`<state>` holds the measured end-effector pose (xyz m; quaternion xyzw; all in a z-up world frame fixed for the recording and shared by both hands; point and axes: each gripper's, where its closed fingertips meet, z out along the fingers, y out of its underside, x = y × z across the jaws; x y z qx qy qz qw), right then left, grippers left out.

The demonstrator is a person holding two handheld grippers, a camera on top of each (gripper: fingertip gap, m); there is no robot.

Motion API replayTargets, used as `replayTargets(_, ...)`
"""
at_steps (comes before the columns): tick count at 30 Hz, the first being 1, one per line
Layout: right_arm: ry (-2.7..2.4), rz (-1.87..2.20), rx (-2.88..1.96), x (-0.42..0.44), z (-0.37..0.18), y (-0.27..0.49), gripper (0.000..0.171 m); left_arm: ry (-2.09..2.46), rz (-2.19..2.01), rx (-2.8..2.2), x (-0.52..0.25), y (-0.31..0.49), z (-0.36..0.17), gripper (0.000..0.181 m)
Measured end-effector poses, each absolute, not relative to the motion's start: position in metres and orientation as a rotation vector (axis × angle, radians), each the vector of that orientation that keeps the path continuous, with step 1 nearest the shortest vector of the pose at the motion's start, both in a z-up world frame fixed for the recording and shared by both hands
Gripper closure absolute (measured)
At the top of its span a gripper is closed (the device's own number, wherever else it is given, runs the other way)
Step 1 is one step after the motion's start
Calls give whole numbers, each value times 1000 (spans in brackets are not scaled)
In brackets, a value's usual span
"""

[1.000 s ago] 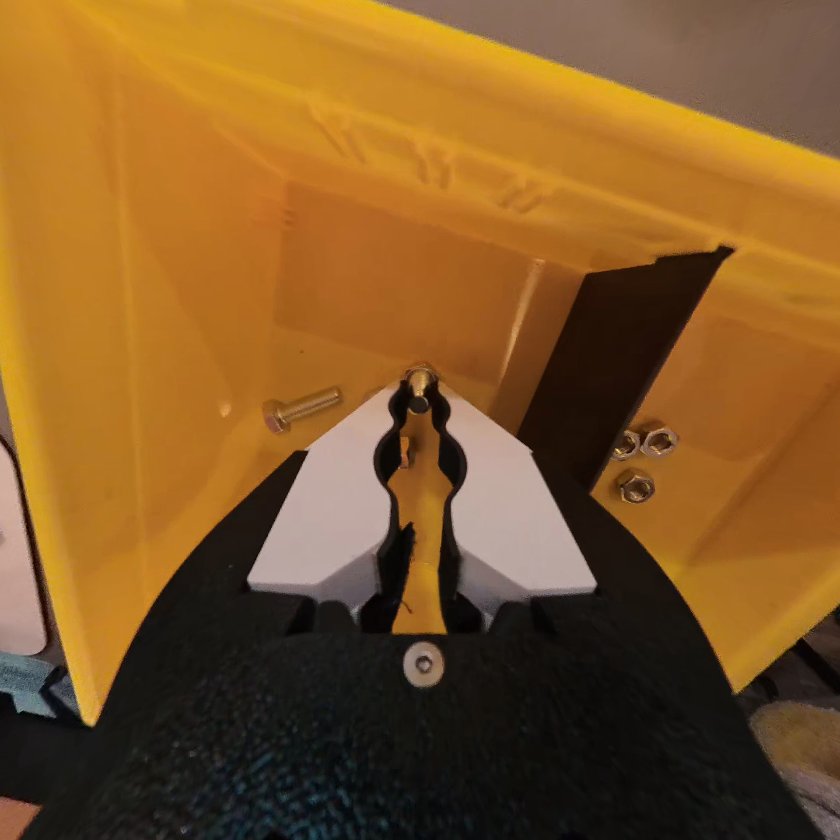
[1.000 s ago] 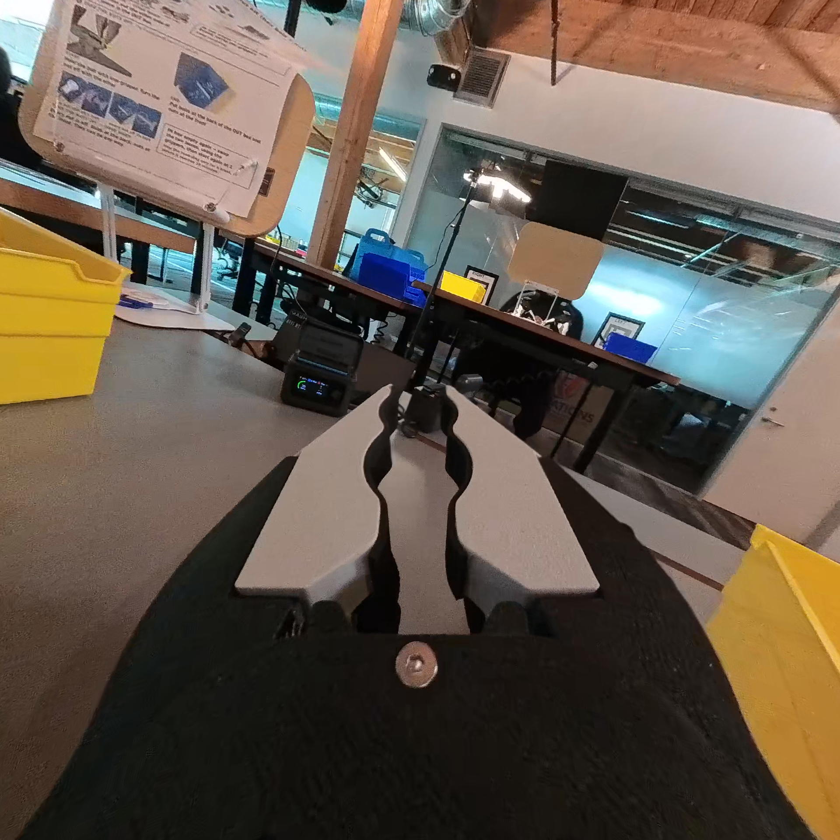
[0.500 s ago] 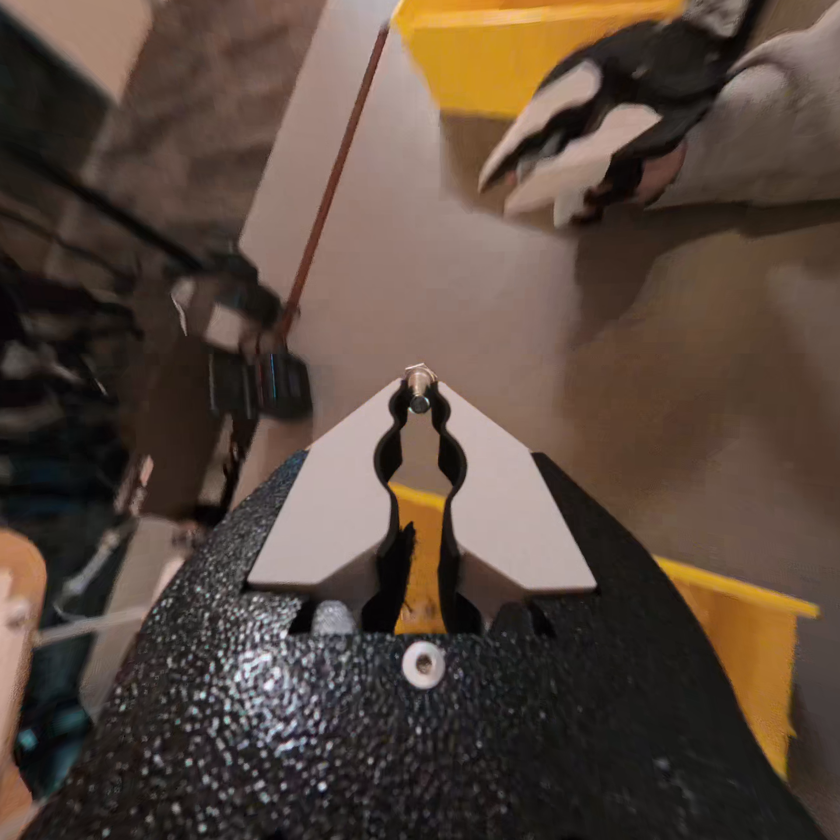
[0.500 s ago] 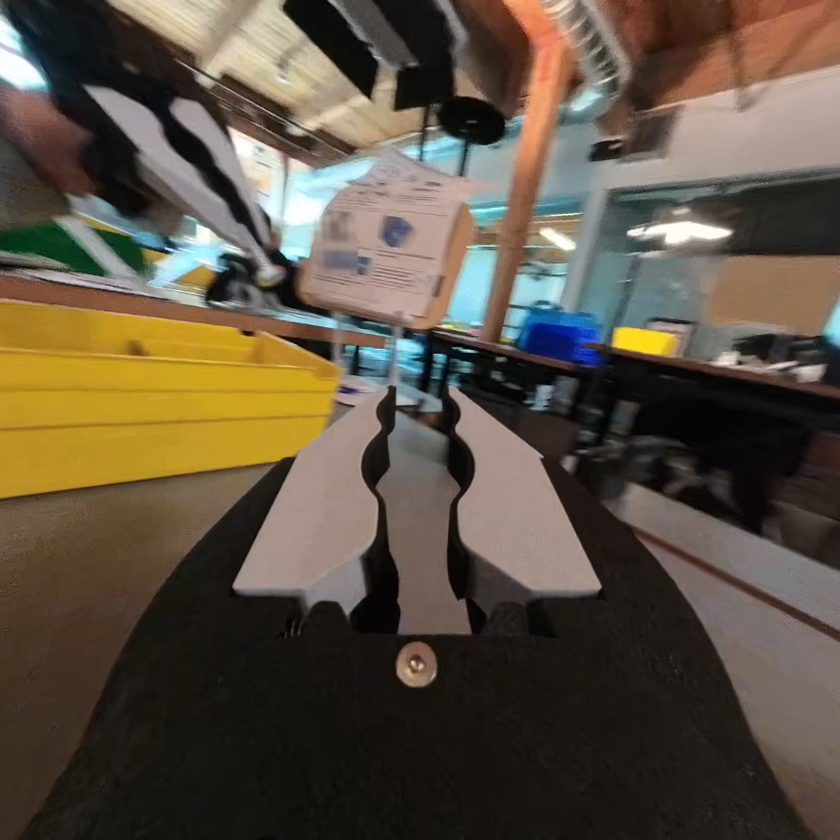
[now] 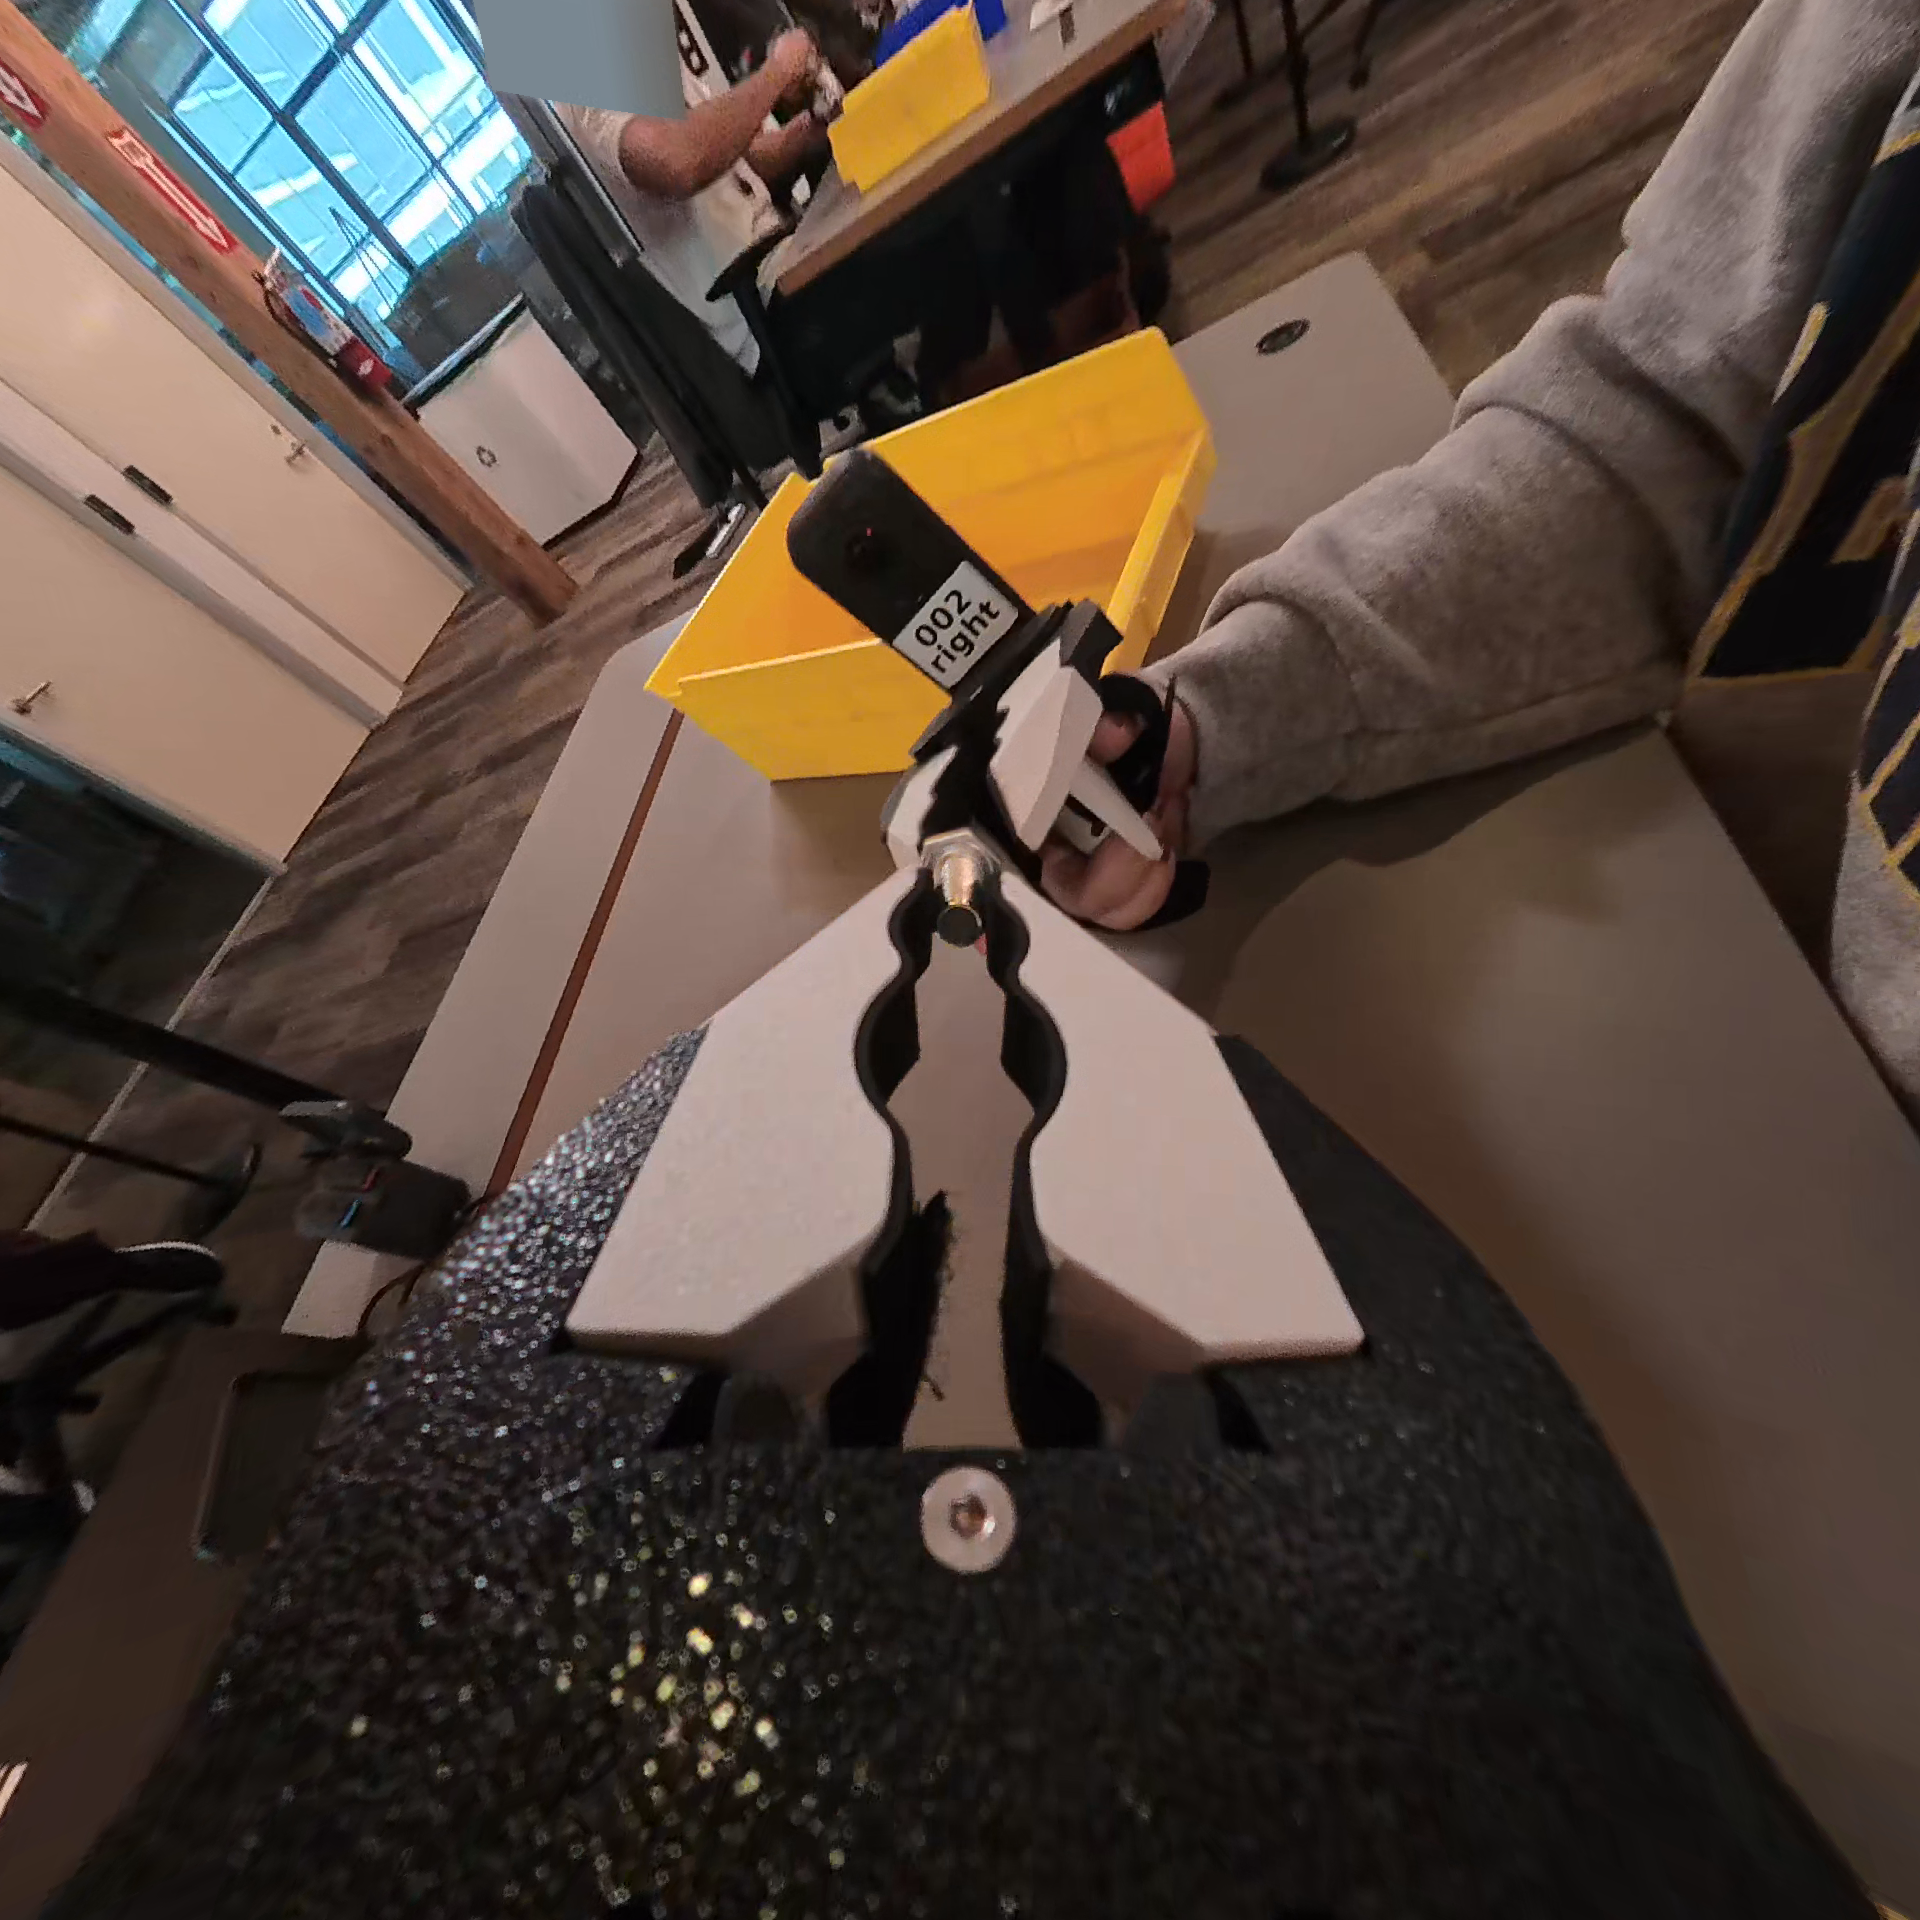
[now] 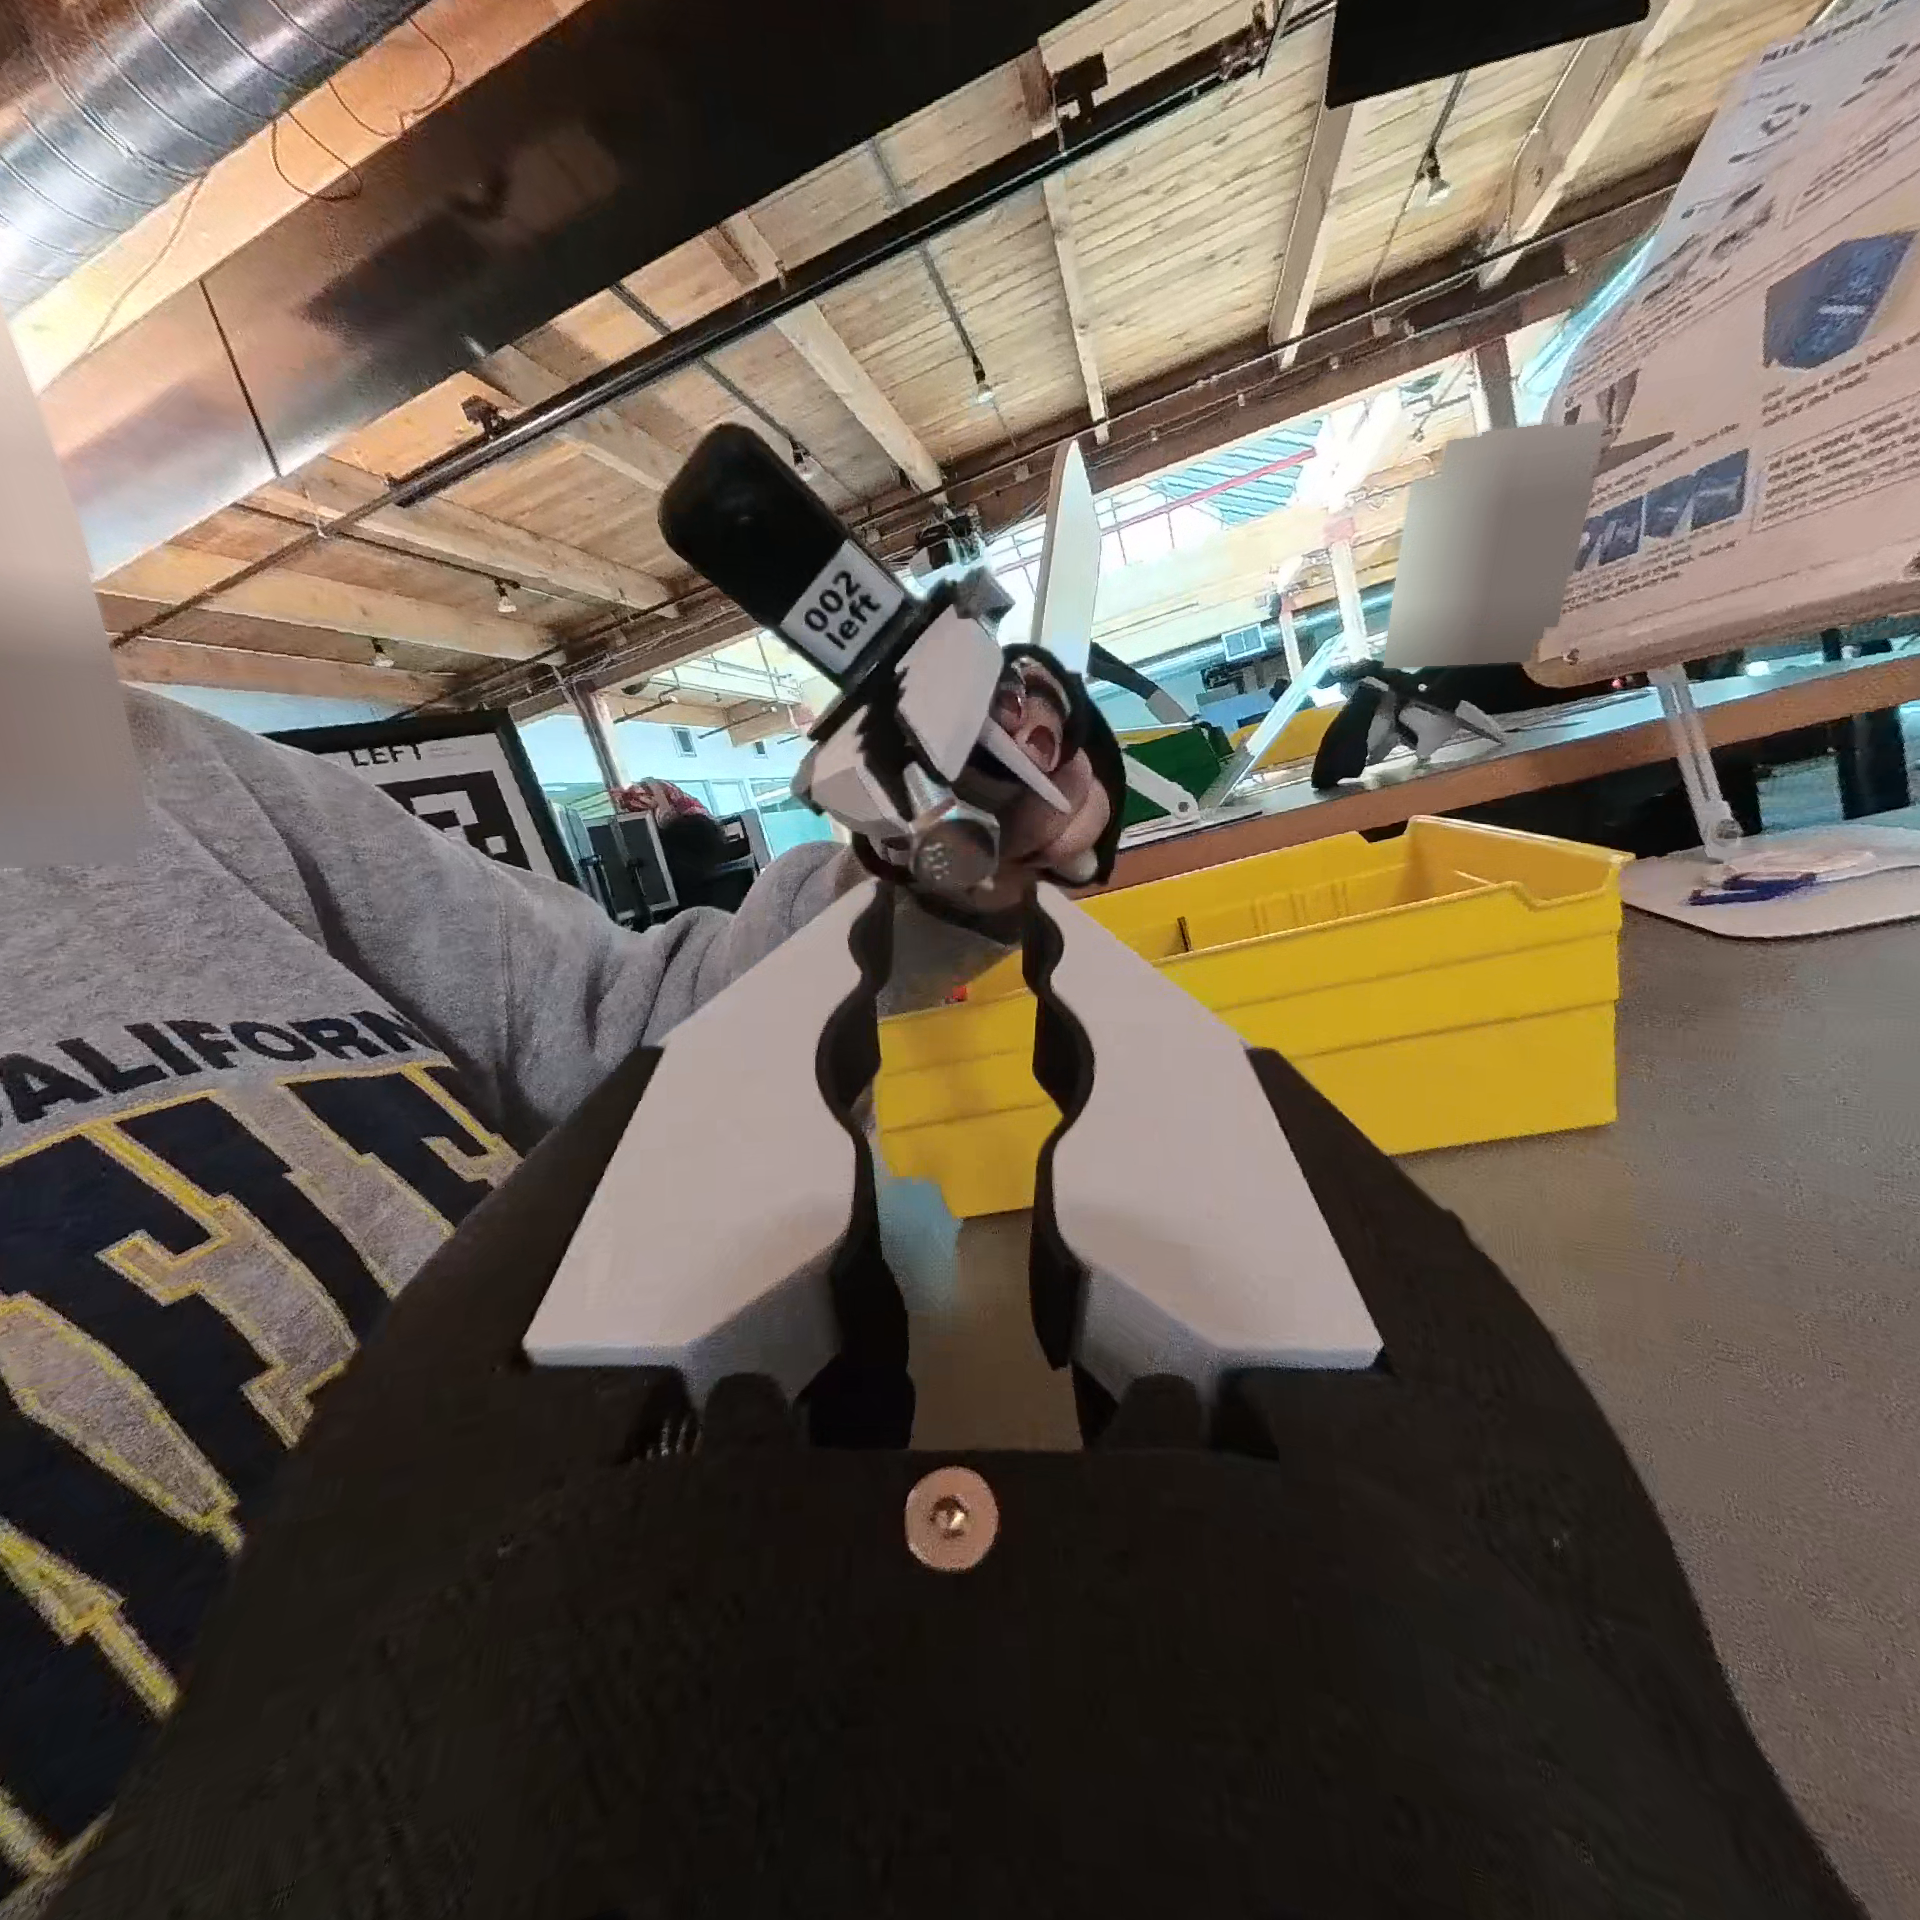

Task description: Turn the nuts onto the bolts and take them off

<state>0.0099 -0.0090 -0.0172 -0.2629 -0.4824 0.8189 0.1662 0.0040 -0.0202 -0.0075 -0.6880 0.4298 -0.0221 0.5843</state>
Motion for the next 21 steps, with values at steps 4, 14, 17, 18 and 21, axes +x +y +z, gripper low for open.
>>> replayTargets(4,-1374,2448,-721,16,-15,-13,152,1005,-92,-1578,10,-22,-7,174)
replayTargets(14,-1333,2583,-712,16,-14,-12,151,1019,-107,-1569,14,-19,-14,174)
replayTargets(17,-1348,2597,-717,15,-17,-12,155,1024,-104,-1566,15,-18,-16,174)
replayTargets(18,-1349,2597,-718,15,-17,-11,155,1021,-108,-1564,15,-17,-16,174)
replayTargets(21,-1366,2556,-708,16,-18,-9,155,980,-174,-1602,15,-16,-17,173)
